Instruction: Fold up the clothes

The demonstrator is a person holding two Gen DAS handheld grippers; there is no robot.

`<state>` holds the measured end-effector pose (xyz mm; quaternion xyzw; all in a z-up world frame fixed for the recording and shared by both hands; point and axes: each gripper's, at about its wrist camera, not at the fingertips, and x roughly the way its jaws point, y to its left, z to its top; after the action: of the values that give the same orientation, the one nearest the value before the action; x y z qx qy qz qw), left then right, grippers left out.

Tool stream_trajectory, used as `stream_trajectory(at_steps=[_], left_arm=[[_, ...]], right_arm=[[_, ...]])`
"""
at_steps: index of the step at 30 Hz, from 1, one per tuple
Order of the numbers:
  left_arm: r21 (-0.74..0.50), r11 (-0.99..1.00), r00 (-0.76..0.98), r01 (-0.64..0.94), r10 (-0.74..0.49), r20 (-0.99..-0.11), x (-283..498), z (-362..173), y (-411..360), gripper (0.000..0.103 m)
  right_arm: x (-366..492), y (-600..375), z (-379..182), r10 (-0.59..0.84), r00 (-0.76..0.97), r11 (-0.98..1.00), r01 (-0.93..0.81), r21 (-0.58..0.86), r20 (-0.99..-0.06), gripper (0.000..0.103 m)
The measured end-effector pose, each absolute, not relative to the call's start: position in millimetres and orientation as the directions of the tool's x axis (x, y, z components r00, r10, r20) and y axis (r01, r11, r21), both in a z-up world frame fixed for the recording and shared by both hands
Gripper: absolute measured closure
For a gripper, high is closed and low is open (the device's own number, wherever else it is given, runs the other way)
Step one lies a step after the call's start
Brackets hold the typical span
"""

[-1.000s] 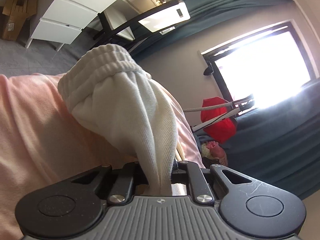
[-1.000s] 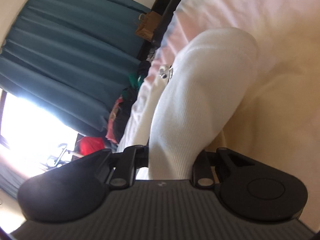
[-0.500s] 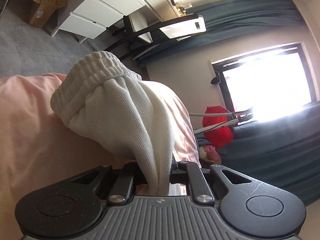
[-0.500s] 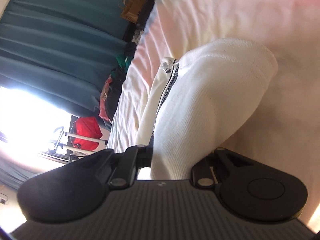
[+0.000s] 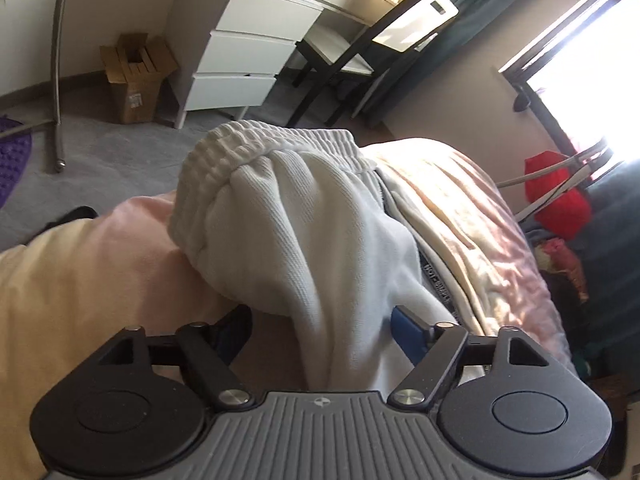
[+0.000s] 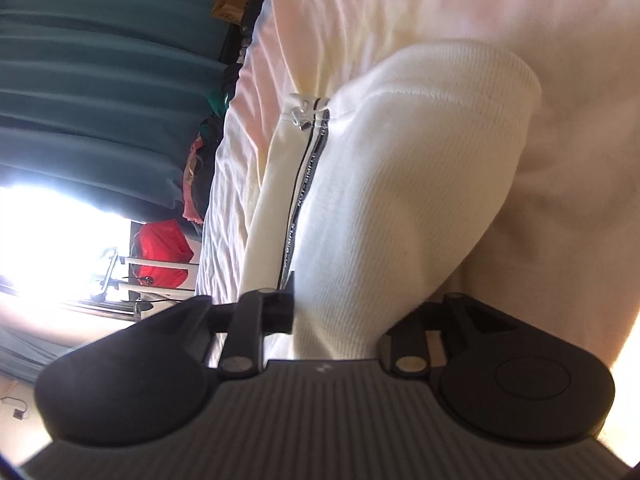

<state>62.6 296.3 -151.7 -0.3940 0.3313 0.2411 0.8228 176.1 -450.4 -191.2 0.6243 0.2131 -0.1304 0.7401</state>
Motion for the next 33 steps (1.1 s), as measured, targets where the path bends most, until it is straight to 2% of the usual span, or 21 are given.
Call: stream_trajectory(at_steps=[1, 2, 8, 13, 19, 25, 28, 30, 33], left_arm=[[-0.476, 0.578, 0.659, -0.662, 0.147, -0.738, 60.7, -149.0, 294.6, 0.022], [-0.464, 0.583, 0.653, -0.667, 0.158, -0.740, 58.7, -146.2, 292.8, 0.020], [-0.389, 0.637, 0.660, -0.665, 0.257, -0.706, 45.0, -125.0, 273.3, 0.020], [-0.331, 0.708, 0.714, -0.624, 0.344, -0.609, 33.3, -101.2, 243.4, 0.015], [-0.198, 0.825, 0.765, -0.530, 0.364, -0.531, 49.0, -88.0, 195.1, 0.015], [-0.111, 0.909, 0.798, -0.403, 0.289, -0.529, 71.0, -105.1, 144.7, 0.015], [-0.130, 0.952, 0.824, -0.277, 0.165, -0.542, 80.4, -120.5, 119.6, 0.015], [-0.139, 0.973, 0.830, -0.183, 0.077, -0.553, 86.5, -133.4, 101.4, 0.014], [-0.102, 0.991, 0.824, -0.082, 0.010, -0.567, 93.9, -153.2, 72.8, 0.014]], right_arm=[[177.3, -451.6, -192.5, 0.076, 0.877, 0.181, 0.455, 0.872, -0.474, 0.039], [178.1, -452.4, -193.6, 0.077, 0.881, 0.177, 0.448, 0.876, -0.466, 0.031], [189.4, -457.1, -197.6, 0.061, 0.885, 0.193, 0.443, 0.875, -0.462, 0.030], [189.5, -465.6, -199.9, -0.027, 0.891, 0.191, 0.450, 0.873, -0.453, 0.030], [194.4, -473.7, -204.7, -0.058, 0.905, 0.195, 0.424, 0.885, -0.421, 0.030], [193.7, -482.7, -204.7, -0.079, 0.929, 0.205, 0.370, 0.906, -0.361, 0.030], [193.9, -489.2, -207.5, -0.071, 0.929, 0.217, 0.370, 0.903, -0.364, 0.031], [194.2, -490.6, -207.2, -0.053, 0.919, 0.251, 0.391, 0.885, -0.391, 0.034], [203.6, -489.5, -204.5, -0.013, 0.901, 0.311, 0.417, 0.854, -0.435, 0.039]])
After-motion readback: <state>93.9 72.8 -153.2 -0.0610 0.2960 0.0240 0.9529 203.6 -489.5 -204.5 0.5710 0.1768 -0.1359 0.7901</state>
